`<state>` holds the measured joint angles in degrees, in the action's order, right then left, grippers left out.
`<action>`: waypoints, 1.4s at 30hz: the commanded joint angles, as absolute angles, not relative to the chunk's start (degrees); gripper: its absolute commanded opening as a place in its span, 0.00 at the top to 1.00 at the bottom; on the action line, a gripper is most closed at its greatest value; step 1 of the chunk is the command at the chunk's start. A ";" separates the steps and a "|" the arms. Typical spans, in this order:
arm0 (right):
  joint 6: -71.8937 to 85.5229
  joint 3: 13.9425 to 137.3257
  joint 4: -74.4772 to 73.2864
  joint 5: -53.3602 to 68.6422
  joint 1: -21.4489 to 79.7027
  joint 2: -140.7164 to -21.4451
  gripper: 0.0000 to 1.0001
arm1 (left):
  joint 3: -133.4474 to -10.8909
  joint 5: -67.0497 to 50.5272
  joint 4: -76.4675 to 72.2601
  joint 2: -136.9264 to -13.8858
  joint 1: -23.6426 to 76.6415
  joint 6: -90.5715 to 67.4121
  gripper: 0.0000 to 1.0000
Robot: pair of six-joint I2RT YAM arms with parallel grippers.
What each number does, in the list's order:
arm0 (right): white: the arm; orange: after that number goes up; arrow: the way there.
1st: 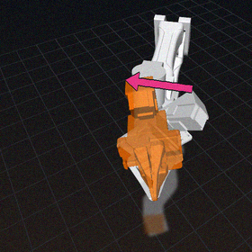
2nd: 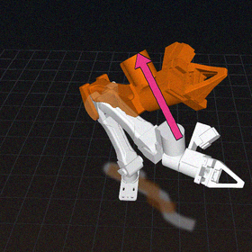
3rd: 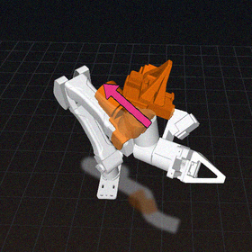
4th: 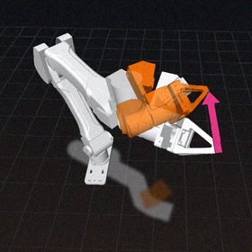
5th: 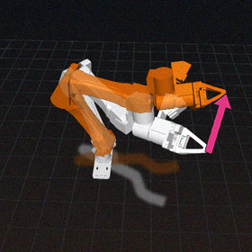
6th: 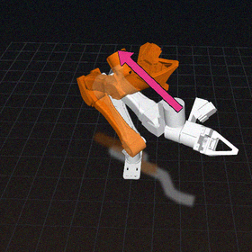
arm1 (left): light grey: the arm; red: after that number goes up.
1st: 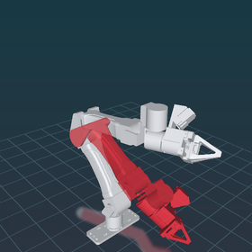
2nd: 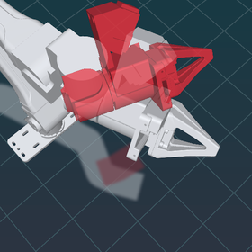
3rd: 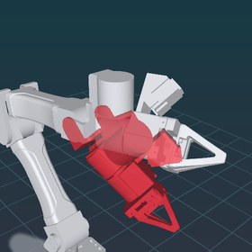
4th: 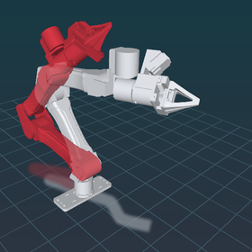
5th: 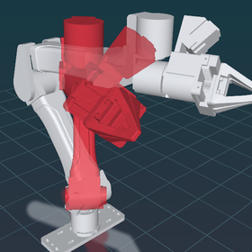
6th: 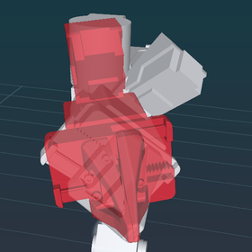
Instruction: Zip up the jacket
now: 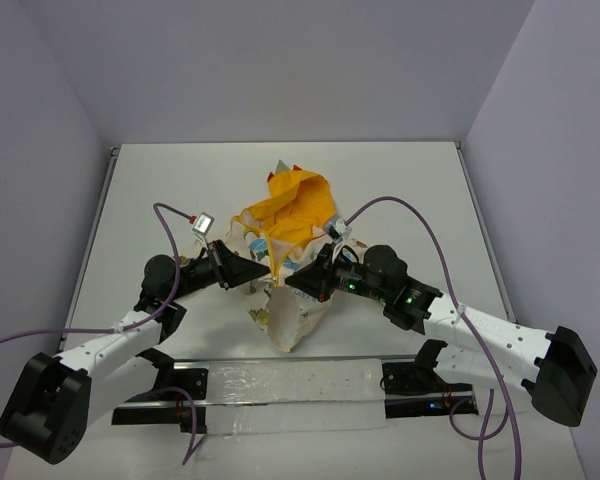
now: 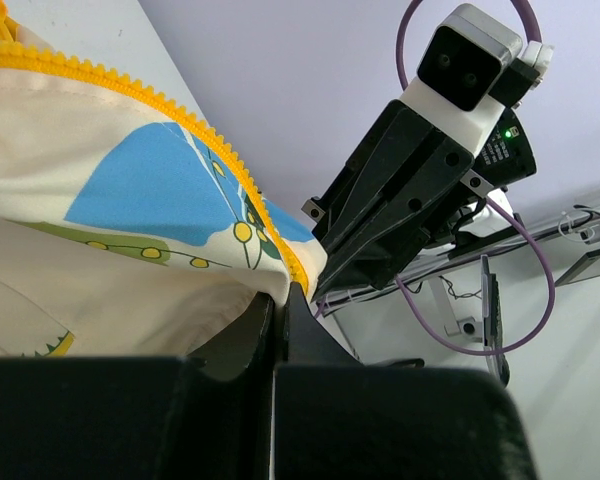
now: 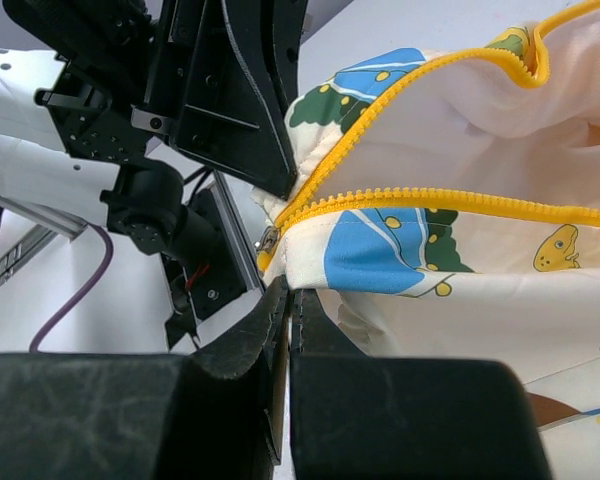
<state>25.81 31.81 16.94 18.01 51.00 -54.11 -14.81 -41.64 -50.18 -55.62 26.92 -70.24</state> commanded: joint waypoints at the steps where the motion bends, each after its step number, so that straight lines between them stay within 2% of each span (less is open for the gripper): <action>1: 26.10 32.89 23.68 17.86 50.74 -53.13 1.00 | -15.29 -42.36 -52.61 -56.19 27.42 -68.91 1.00; 42: 26.89 32.95 26.35 15.92 49.48 -54.57 1.00 | -13.97 -41.95 -53.80 -55.36 27.43 -69.34 1.00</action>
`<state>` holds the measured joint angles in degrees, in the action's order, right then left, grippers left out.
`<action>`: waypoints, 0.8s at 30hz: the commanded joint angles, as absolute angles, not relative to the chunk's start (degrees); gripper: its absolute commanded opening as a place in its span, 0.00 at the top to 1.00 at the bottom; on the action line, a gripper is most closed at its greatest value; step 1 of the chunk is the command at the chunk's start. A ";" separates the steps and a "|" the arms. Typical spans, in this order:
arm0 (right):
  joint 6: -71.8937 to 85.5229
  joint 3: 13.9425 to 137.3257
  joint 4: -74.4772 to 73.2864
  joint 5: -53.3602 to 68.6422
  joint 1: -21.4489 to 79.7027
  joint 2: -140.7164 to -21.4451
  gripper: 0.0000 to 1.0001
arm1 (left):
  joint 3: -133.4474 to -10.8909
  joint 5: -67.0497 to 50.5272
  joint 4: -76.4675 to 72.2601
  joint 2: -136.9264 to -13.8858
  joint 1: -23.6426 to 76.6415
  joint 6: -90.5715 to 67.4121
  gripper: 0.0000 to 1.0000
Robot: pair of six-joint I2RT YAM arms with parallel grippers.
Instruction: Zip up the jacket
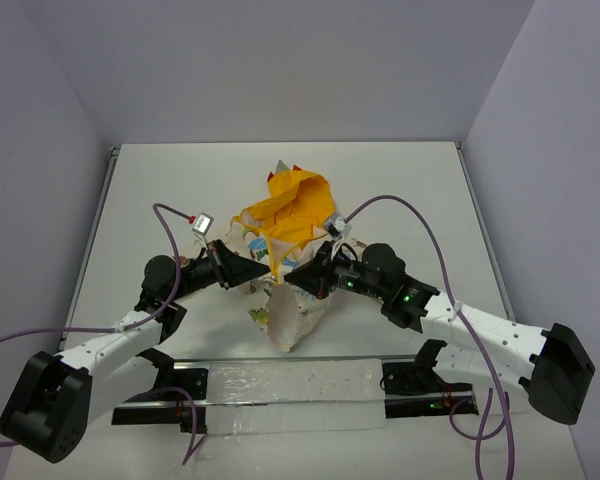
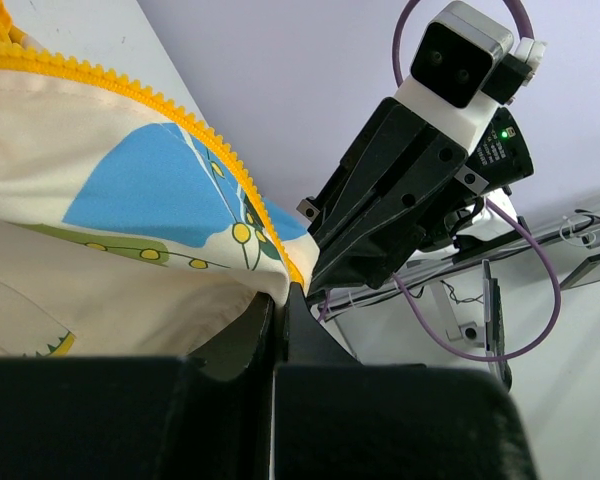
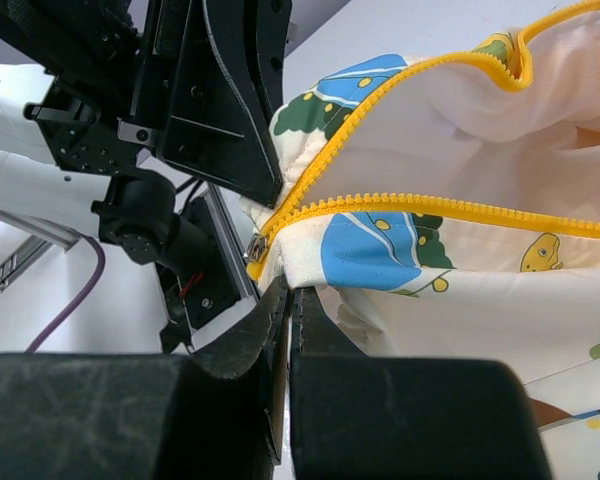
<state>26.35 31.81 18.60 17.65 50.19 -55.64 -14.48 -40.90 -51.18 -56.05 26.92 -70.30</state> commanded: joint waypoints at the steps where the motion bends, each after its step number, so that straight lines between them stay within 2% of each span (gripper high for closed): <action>1: 26.89 32.88 26.21 16.07 49.48 -54.42 1.00 | -13.97 -41.37 -53.08 -55.29 27.50 -69.27 1.00; 24: 26.98 31.86 25.35 16.70 49.39 -53.13 1.00 | -14.11 -40.78 -53.30 -54.32 27.51 -70.00 1.00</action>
